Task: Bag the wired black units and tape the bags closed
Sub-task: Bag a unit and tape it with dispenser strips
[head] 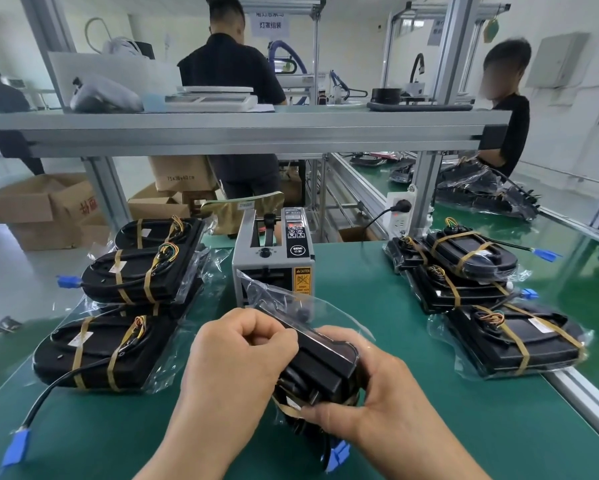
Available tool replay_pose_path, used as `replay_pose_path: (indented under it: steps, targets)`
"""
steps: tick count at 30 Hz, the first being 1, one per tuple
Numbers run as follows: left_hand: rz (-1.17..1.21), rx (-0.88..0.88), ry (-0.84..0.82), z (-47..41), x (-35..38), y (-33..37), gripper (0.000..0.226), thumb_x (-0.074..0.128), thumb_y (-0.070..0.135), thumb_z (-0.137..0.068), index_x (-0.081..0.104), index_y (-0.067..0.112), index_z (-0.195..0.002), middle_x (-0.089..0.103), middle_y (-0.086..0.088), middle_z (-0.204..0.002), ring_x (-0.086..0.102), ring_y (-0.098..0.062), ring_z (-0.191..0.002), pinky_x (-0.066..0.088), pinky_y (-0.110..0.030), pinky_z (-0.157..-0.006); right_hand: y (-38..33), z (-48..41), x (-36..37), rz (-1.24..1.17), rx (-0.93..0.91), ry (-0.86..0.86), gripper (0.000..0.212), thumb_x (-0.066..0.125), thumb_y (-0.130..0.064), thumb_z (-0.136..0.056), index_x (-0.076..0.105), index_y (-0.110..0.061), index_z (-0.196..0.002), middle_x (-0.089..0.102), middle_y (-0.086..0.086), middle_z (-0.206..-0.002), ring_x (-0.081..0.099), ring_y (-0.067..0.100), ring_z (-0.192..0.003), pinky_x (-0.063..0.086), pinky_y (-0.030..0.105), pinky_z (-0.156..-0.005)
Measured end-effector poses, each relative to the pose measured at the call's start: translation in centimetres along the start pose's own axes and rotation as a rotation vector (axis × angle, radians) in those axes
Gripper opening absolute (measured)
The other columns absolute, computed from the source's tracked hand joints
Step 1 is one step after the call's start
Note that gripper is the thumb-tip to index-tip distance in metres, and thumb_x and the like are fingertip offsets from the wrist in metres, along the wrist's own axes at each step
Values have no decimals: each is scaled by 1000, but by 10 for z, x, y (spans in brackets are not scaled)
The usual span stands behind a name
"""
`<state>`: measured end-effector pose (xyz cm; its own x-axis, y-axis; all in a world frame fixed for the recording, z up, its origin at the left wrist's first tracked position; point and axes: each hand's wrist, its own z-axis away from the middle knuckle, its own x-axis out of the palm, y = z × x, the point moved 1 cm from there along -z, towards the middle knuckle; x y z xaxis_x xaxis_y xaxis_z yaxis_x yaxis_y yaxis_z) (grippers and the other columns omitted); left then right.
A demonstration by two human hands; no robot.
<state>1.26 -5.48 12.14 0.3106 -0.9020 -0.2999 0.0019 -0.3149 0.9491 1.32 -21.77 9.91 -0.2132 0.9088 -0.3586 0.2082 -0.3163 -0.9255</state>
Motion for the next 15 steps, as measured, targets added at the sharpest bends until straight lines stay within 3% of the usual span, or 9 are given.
replay_pose_path:
  steps: [4, 10, 13, 15]
  targets:
    - [-18, 5, 11, 0, -1, -3, 22, 65, 46, -56, 72, 30, -70, 59, 10, -52, 51, -9, -50, 51, -35, -60, -1, 0, 1, 0, -15, -5, 57, 87, -6, -66, 65, -38, -107, 74, -7, -91, 70, 9, -81, 56, 19, -75]
    - [-31, 49, 52, -2, -2, -12, 20, 67, 45, -60, 63, 41, -79, 54, 18, -56, 46, 1, -48, 46, -28, -56, -2, 1, -1, 2, -29, -21, 56, 87, -5, -66, 66, -37, -107, 74, -8, -90, 69, 7, -81, 50, 9, -69]
    - [-27, 87, 77, -4, -2, -18, 19, 69, 33, -76, 57, 44, -87, 56, 19, -64, 49, 1, -53, 49, -33, -61, -2, 1, -1, 12, -31, -10, 57, 87, -4, -64, 65, -37, -105, 74, -10, -89, 69, 4, -80, 47, 5, -68]
    - [-38, 117, 69, -4, -2, -19, 14, 68, 39, -80, 57, 43, -87, 57, 18, -65, 50, 0, -54, 49, -33, -61, -1, 1, -1, 14, -32, -7, 57, 88, -5, -64, 65, -37, -105, 74, -9, -89, 69, 4, -80, 46, 5, -68]
